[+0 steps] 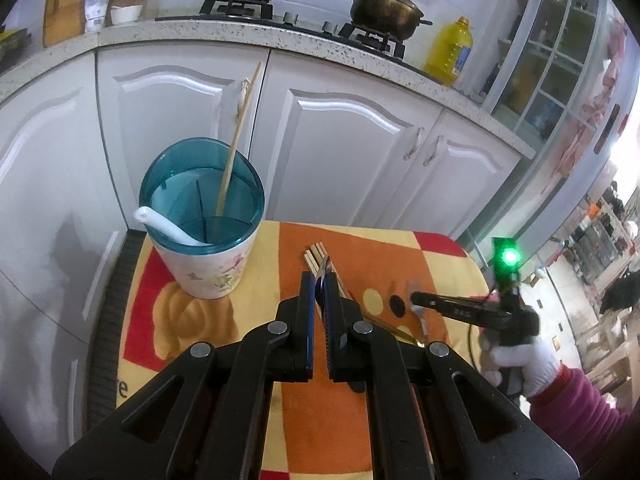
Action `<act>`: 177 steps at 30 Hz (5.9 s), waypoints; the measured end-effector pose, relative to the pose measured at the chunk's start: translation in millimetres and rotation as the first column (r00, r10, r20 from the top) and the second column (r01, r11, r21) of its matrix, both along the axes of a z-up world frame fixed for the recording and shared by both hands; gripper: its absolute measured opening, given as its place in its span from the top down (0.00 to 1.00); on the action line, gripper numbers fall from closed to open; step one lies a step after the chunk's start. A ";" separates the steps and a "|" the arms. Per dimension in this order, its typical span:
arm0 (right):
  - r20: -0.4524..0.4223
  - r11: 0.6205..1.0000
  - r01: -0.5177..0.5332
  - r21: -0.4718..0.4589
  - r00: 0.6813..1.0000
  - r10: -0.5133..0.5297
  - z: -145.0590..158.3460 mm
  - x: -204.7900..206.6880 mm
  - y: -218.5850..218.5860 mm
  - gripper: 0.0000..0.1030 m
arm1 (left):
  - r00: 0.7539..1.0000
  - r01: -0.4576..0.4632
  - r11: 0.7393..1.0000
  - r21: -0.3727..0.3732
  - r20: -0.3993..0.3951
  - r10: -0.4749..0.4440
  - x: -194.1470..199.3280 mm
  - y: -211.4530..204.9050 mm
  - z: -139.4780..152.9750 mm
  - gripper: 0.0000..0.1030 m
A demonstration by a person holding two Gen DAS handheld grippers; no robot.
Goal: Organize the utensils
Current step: 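Lift the fork with the right gripper while the left lifts the metal spoon, then lower the fork into the floral cup with the right gripper while the left drops the spoon in, then move both open grippers back over the wooden chopsticks on the cloth, then grasp one wooden chopstick with the right gripper while the left grasps another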
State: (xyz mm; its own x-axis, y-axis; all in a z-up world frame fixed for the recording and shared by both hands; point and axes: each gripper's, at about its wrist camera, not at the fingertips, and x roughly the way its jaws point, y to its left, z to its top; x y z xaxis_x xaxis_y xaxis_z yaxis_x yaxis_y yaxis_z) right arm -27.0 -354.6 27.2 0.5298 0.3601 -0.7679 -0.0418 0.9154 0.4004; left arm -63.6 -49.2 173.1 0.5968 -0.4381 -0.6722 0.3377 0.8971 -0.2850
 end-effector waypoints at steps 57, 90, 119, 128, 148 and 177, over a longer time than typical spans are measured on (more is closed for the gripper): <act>0.292 0.935 -0.336 0.115 0.911 0.291 112.0 134.5 202.1 0.97 | 0.941 -0.284 0.897 0.340 0.280 0.191 134.1 52.1 -13.2 0.97; 0.315 0.975 -0.217 0.041 0.929 0.194 136.7 42.3 156.1 0.64 | 0.940 -0.293 0.929 0.225 0.244 0.237 68.8 49.3 26.0 0.56; 0.269 0.994 0.037 -0.100 0.963 -0.009 122.9 -49.3 65.8 0.60 | 0.981 -0.112 0.975 0.190 0.179 0.077 13.1 -41.8 10.6 0.55; 0.224 0.985 0.124 -0.119 0.970 -0.095 107.0 -61.8 30.2 0.60 | 0.994 -0.042 0.993 0.109 0.104 0.031 9.2 -64.0 -1.6 0.55; 0.064 0.995 0.071 -0.075 0.996 -0.067 39.8 -41.3 14.5 0.58 | 0.987 -0.031 0.997 0.077 -0.157 0.042 34.9 -53.0 -80.0 0.55; -0.072 0.936 -0.051 -0.347 0.997 0.027 -22.9 -2.4 46.8 0.62 | 0.966 0.070 0.974 0.217 -0.257 -0.012 88.8 -96.4 -147.9 0.77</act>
State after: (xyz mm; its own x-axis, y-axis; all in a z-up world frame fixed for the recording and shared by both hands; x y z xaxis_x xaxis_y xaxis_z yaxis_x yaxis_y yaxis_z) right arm -29.5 -307.8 4.3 0.4651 0.0828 -0.8814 -0.0648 0.9961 0.0594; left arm 25.2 -145.6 25.2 0.3795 -0.2811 -0.8815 0.3181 0.9343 -0.1610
